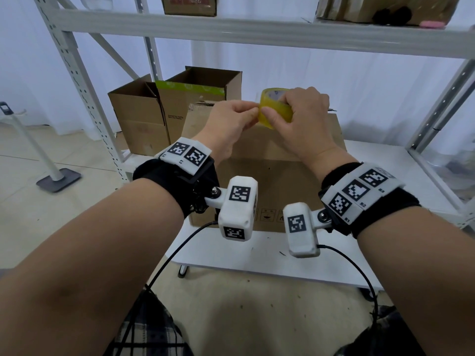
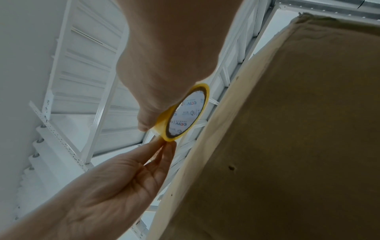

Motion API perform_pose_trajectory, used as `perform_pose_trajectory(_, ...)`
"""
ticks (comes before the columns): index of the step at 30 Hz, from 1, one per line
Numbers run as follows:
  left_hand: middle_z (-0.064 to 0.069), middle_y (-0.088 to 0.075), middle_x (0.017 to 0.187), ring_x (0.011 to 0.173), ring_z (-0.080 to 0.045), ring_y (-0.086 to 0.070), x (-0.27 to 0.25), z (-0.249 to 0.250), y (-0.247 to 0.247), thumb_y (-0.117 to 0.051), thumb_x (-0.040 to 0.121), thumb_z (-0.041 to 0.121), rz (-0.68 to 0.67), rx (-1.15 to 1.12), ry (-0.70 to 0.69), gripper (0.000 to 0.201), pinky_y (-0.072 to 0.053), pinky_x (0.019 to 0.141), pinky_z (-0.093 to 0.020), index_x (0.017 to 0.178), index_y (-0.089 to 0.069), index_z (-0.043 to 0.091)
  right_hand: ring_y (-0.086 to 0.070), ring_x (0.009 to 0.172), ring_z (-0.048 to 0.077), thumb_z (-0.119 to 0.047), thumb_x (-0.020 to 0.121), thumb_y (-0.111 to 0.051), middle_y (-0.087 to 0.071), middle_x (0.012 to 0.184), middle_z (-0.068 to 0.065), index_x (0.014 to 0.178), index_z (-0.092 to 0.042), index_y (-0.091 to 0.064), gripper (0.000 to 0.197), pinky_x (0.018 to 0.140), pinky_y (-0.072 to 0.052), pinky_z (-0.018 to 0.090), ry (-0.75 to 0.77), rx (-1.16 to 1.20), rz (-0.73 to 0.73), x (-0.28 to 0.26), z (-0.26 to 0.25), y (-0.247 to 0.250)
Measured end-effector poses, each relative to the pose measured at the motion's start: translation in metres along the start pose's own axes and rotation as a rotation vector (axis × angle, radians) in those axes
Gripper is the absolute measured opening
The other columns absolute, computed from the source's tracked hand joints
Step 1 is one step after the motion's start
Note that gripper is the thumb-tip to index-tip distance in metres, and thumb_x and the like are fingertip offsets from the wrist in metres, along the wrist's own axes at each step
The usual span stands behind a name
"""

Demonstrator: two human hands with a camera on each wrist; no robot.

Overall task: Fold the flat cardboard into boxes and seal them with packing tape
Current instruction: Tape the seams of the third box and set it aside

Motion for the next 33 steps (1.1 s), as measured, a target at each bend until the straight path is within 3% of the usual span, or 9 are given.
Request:
perform_pose_trajectory(4,-0.011,-0.067,0.096,0.082,-0.011,-0.062,0.0,0.001,0.005,-0.062,0.092,0.007,0.023,0.041,-0.021,0.022,-0.052,0.07,-0.012,0.11,-0.066,-0.005,-0.047,0.085,0.024,-0.046,0.093,-0.056,-0.056,0.087,0.006,0.092,-0.009,-0.062,0.038,0.082,-0.027,0.034,-0.009,-0.005,-0.028,-0.001,0.002,0.0)
perform_pose_trajectory(11,-0.004,-0.063,0.078,0.07,-0.011,-0.06,0.001,0.003,0.004,-0.063,0.09,0.005,-0.169,0.039,-0.046,0.003,-0.049,0.074,-0.023,0.092,-0.064,0.003,-0.038,0.058,0.005,-0.043,0.085,-0.062,-0.041,0.062,-0.01,0.075,-0.014,-0.054,0.032,0.057,-0.029,0.015,-0.126,0.362,-0.017,0.001,0.019,0.007)
perform_pose_trajectory(16,0.0,-0.056,0.068,0.06,-0.006,-0.052,0.003,-0.001,0.007,-0.059,0.093,0.007,-0.228,0.11,-0.029,0.014,-0.046,0.059,-0.015,0.08,-0.062,0.007,-0.039,0.057,0.001,-0.038,0.087,-0.065,-0.041,0.062,-0.014,0.075,-0.014,-0.056,0.028,0.056,-0.029,0.012,-0.098,0.367,-0.072,0.001,0.014,0.004)
perform_pose_trajectory(19,-0.001,-0.052,0.07,0.062,-0.007,-0.049,0.003,-0.002,0.002,-0.053,0.097,0.008,-0.257,0.191,-0.023,0.021,-0.044,0.058,-0.015,0.077,-0.057,0.01,-0.038,0.058,0.003,-0.039,0.086,-0.064,-0.042,0.062,-0.012,0.075,-0.008,-0.059,0.033,0.057,-0.029,0.013,-0.093,0.372,-0.07,0.001,0.015,0.005)
perform_pose_trajectory(21,-0.001,-0.052,0.072,0.066,-0.01,-0.049,0.003,-0.004,0.0,-0.049,0.099,0.009,-0.251,0.269,-0.018,0.021,-0.043,0.062,-0.017,0.079,-0.053,0.012,-0.04,0.063,0.01,-0.04,0.085,-0.063,-0.046,0.065,-0.006,0.075,-0.006,-0.06,0.035,0.061,-0.03,0.021,-0.063,0.321,-0.096,0.002,0.011,0.003)
perform_pose_trajectory(25,0.0,-0.056,0.075,0.077,-0.016,-0.053,0.008,-0.007,0.0,-0.047,0.1,0.012,-0.168,0.419,-0.024,0.021,-0.045,0.077,-0.028,0.08,-0.051,0.016,-0.045,0.071,0.018,-0.042,0.081,-0.059,-0.051,0.069,0.0,0.073,-0.011,-0.056,0.033,0.072,-0.03,0.028,-0.046,0.202,-0.154,0.003,0.007,-0.003)
perform_pose_trajectory(27,-0.001,-0.057,0.074,0.073,-0.015,-0.054,0.008,-0.007,-0.002,-0.048,0.099,0.01,-0.161,0.438,-0.038,0.021,-0.047,0.076,-0.028,0.078,-0.051,0.015,-0.045,0.071,0.02,-0.043,0.081,-0.057,-0.051,0.068,0.001,0.072,-0.013,-0.054,0.032,0.073,-0.031,0.031,-0.044,0.134,-0.175,0.002,0.007,-0.006)
perform_pose_trajectory(30,-0.004,-0.057,0.072,0.066,-0.011,-0.054,0.006,-0.004,0.0,-0.051,0.096,0.002,-0.174,0.371,-0.07,0.023,-0.049,0.065,-0.016,0.076,-0.053,0.013,-0.044,0.071,0.021,-0.038,0.085,-0.062,-0.05,0.068,0.002,0.071,-0.013,-0.052,0.031,0.072,-0.029,0.031,-0.061,0.103,-0.169,0.0,0.008,-0.006)
perform_pose_trajectory(33,-0.007,-0.06,0.078,0.069,-0.011,-0.057,0.005,-0.002,0.002,-0.053,0.094,-0.002,-0.185,0.189,-0.066,0.016,-0.052,0.068,-0.016,0.084,-0.058,0.01,-0.044,0.074,0.02,-0.037,0.087,-0.064,-0.052,0.071,0.003,0.073,-0.012,-0.054,0.03,0.073,-0.029,0.03,-0.095,0.109,-0.157,0.001,0.011,-0.003)
Point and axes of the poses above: each hand's wrist, its own x-axis towards the middle knuckle, its own y-axis out of the back of the hand, z = x × y, the point moved 8 cm from there along x, towards the middle knuckle
